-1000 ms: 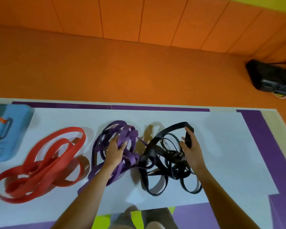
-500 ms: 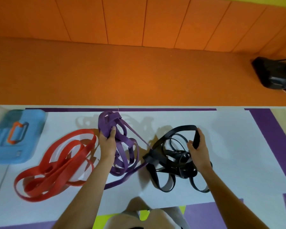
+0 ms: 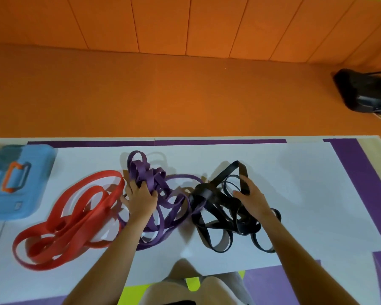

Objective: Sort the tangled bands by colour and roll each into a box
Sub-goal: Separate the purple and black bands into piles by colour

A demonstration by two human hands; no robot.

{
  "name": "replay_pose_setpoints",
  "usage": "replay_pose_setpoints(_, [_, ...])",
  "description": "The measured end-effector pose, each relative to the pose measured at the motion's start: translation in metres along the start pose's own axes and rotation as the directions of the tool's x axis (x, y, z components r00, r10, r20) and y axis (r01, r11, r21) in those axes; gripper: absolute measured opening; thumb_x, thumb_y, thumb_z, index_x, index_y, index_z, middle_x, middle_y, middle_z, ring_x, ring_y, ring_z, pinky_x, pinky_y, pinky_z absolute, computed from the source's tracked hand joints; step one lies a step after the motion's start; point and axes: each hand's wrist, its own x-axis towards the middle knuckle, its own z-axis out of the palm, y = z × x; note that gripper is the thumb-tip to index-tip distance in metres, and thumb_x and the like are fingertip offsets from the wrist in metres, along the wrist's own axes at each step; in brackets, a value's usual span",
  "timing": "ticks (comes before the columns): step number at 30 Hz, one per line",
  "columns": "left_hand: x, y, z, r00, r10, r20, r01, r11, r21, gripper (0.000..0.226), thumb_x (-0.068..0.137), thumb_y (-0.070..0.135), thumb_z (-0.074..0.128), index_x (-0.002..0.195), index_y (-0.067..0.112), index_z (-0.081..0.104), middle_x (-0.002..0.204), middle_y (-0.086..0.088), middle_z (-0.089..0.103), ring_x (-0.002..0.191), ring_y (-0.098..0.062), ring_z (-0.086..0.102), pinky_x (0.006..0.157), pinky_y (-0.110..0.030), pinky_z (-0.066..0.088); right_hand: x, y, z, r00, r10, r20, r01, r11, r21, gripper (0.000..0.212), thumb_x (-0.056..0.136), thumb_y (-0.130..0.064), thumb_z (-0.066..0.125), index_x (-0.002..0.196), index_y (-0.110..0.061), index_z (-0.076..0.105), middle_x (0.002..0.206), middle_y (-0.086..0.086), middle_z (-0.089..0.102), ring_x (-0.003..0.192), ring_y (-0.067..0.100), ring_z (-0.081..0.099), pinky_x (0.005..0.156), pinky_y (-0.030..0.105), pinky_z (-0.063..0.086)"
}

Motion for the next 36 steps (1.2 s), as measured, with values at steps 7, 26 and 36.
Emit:
replay_pose_setpoints(7, [-0.009, 0.005, 0.004, 0.999, -0.003, -0.052, 0.000, 0.998, -0.062, 0.045, 0.097, 0.038, 0.069, 0.131, 0.010, 0.060, 0.158, -0.018, 0.040, 0.152, -0.039, 0.026, 0.122, -0.065, 0.018, 0.002, -0.003, 0.040, 0.992, -0.127, 0.018, 0.122, 0.895, -0.429, 0.069, 0.098, -0.058, 0.061, 0.159, -0.040, 0.034, 0.176, -0.003, -0.014, 0.161, 0.023, -0.023, 0.124, 0.066, -0.006])
replay_pose_setpoints(26, [-0.030, -0.007, 0.005, 0.989, 0.094, 0.110, -0.096, 0.995, 0.014, 0.046, 0.096, 0.036, 0.070, 0.135, 0.015, 0.057, 0.147, -0.012, 0.048, 0.144, -0.038, 0.036, 0.117, -0.061, 0.033, 0.024, -0.050, 0.057, 0.979, -0.189, 0.081, 0.204, 0.839, -0.505, 0.028, 0.095, -0.035, 0.067, 0.121, -0.023, 0.070, 0.133, 0.009, 0.050, 0.127, 0.035, 0.053, 0.115, 0.059, 0.035])
replay_pose_setpoints(36, [-0.032, 0.012, 0.014, 0.961, 0.184, 0.206, -0.195, 0.980, 0.031, 0.045, 0.099, 0.045, 0.066, 0.131, 0.014, 0.058, 0.147, -0.011, 0.048, 0.142, -0.040, 0.041, 0.114, -0.065, 0.035, -0.038, -0.043, -0.016, 0.903, -0.357, -0.240, 0.402, 0.898, 0.176, 0.034, 0.089, -0.009, 0.064, 0.113, -0.033, 0.070, 0.108, -0.010, 0.074, 0.092, 0.004, 0.068, 0.078, 0.017, 0.053])
